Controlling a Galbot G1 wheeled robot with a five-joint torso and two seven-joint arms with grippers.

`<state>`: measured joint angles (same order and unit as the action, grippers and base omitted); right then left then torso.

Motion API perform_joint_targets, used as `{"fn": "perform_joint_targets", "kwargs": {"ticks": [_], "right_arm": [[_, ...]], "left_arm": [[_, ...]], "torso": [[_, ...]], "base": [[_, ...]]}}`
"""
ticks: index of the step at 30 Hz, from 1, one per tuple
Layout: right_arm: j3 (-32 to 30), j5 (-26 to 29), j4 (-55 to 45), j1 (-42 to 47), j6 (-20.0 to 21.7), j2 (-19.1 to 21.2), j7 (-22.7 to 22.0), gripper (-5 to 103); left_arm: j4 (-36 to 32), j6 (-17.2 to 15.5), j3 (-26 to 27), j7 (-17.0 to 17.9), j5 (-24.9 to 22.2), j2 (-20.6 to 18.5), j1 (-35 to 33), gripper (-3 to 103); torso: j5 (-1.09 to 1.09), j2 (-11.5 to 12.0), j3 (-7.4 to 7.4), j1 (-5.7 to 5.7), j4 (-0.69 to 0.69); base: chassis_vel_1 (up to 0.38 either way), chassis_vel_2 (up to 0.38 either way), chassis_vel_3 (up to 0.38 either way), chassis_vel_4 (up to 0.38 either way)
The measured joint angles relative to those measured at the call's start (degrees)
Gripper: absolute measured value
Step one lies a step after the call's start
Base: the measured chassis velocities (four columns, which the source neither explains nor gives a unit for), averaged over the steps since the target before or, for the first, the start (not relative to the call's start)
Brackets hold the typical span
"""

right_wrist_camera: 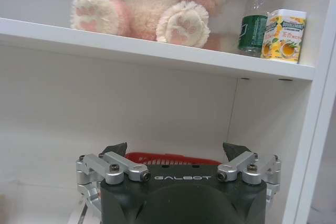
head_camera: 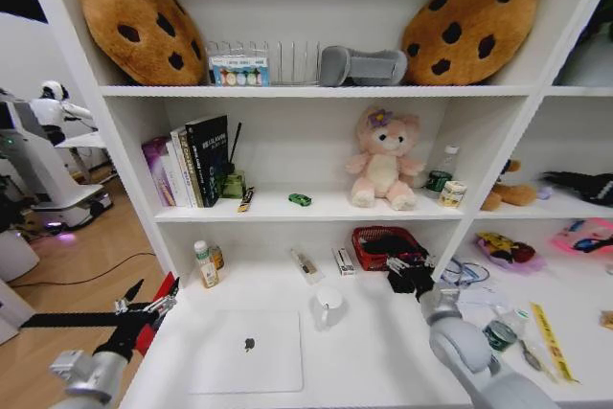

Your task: Organize the objects on the table.

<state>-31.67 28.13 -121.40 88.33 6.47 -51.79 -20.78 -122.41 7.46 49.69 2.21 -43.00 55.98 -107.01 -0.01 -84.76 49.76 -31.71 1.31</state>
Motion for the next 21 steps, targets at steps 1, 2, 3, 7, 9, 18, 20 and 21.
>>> {"fn": "perform_joint_targets", "kwargs": {"ticks": [1,2,3,7,9,18,20,21], "right_arm": [[-1.5,-0.8,-2.5,4.0,0.0,-0.8,0.0,99],[-1.5,-0.8,-2.5,4.0,0.0,-0.8,0.0,99],[-2.4,-1.2,-3.8,6.3,0.0,-1.7,0.1,100],[-4.8,-1.5,-5.4,11.8,-0.1,-4.6,0.1,100],[-5.6,-0.9,-5.1,12.7,-0.1,-5.3,0.1,100],[-14.1,16.6,1.6,14.9,5.5,-2.2,3.8,100],[-15.3,19.7,4.1,15.0,7.2,-0.7,5.1,100],[-15.3,19.7,4.1,15.0,7.2,-0.7,5.1,100]], "left_arm": [[0.0,0.0,0.0,0.0,0.0,0.0,0.0,100],[0.0,0.0,0.0,0.0,0.0,0.0,0.0,100],[0.0,0.0,0.0,0.0,0.0,0.0,0.0,100],[0.0,0.0,0.0,0.0,0.0,0.0,0.0,100],[0.0,0.0,0.0,0.0,0.0,0.0,0.0,100],[0.0,0.0,0.0,0.0,0.0,0.0,0.0,100],[0.0,0.0,0.0,0.0,0.0,0.0,0.0,100],[0.0,0.0,0.0,0.0,0.0,0.0,0.0,100]], "torso": [[0.01,0.0,0.0,0.0,0.0],[0.01,0.0,0.0,0.0,0.0],[-0.01,0.0,-0.01,0.0,0.0],[0.01,0.0,0.0,0.0,0.0],[0.01,0.0,-0.01,0.0,0.0],[0.01,0.0,0.0,0.0,-0.01],[0.02,0.0,0.01,0.0,-0.01],[0.02,0.0,0.01,0.0,-0.01]], "base": [[0.0,0.0,0.0,0.0],[0.0,0.0,0.0,0.0],[0.0,0.0,0.0,0.0],[0.0,0.0,0.0,0.0],[0.0,0.0,0.0,0.0],[0.0,0.0,0.0,0.0],[0.0,0.0,0.0,0.0],[0.0,0.0,0.0,0.0]]}}
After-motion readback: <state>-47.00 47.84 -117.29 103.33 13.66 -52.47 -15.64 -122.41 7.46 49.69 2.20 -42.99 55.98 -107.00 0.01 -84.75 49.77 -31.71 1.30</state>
